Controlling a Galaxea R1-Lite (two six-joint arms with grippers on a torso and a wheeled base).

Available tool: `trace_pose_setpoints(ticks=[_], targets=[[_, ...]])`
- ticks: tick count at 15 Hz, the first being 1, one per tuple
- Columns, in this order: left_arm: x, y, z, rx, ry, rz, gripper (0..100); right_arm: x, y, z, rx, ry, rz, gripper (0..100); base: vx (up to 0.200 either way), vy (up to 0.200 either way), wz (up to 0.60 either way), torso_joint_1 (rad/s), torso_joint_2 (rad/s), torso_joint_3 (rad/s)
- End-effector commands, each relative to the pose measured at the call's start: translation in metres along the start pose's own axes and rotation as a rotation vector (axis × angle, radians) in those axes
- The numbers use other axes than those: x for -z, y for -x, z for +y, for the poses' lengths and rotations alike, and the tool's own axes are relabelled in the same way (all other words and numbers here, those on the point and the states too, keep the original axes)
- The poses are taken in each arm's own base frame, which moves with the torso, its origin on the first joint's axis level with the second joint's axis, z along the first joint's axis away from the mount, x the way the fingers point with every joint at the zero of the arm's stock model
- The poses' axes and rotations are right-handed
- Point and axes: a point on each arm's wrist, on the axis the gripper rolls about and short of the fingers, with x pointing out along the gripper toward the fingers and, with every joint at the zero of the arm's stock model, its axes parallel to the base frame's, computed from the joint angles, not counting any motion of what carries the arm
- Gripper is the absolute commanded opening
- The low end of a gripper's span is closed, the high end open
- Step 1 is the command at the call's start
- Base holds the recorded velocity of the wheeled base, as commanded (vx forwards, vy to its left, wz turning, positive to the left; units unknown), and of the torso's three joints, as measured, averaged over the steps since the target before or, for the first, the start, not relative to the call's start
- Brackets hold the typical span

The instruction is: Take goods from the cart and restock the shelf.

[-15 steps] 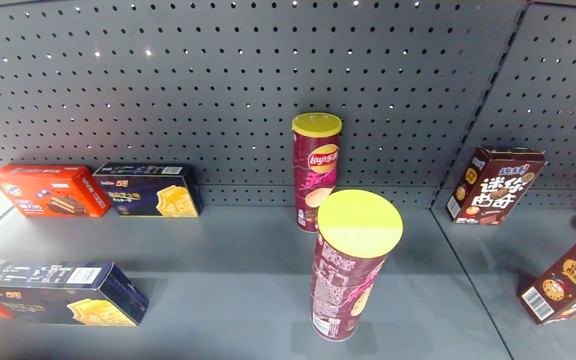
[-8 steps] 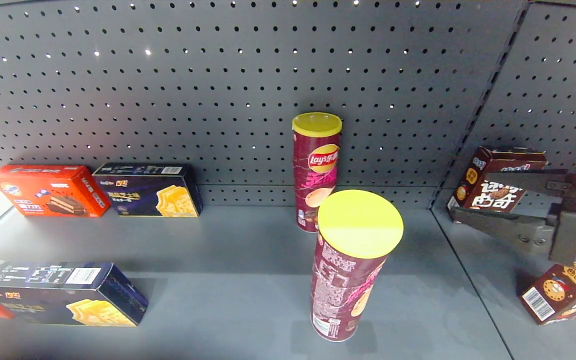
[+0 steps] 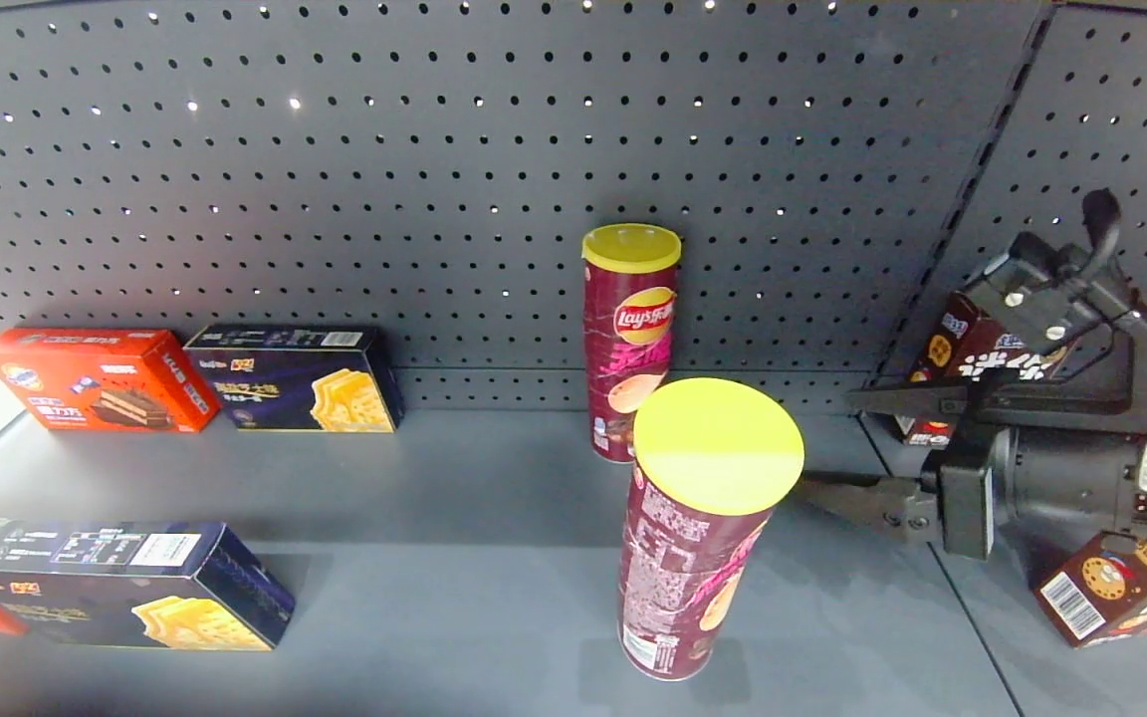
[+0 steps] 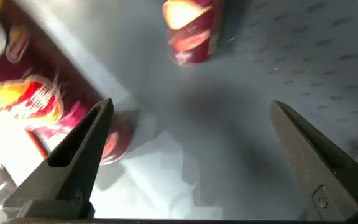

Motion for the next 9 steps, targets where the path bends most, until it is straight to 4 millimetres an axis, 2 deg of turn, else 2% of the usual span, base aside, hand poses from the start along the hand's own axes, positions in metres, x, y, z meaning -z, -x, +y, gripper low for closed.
trace_pose_setpoints(ticks=[1, 9], targets=[[0.000, 0.000, 0.000, 0.000, -0.002, 0.005, 100, 0.007, -0.008, 0.004, -0.022, 0.000, 0.036, 100, 0.000, 0.000, 0.00, 0.000, 0.00, 0.000], [0.000, -0.001, 0.000, 0.004, -0.005, 0.011, 100, 0.022, -0.019, 0.008, -0.046, -0.004, 0.094, 100, 0.000, 0.000, 0.00, 0.000, 0.00, 0.000]])
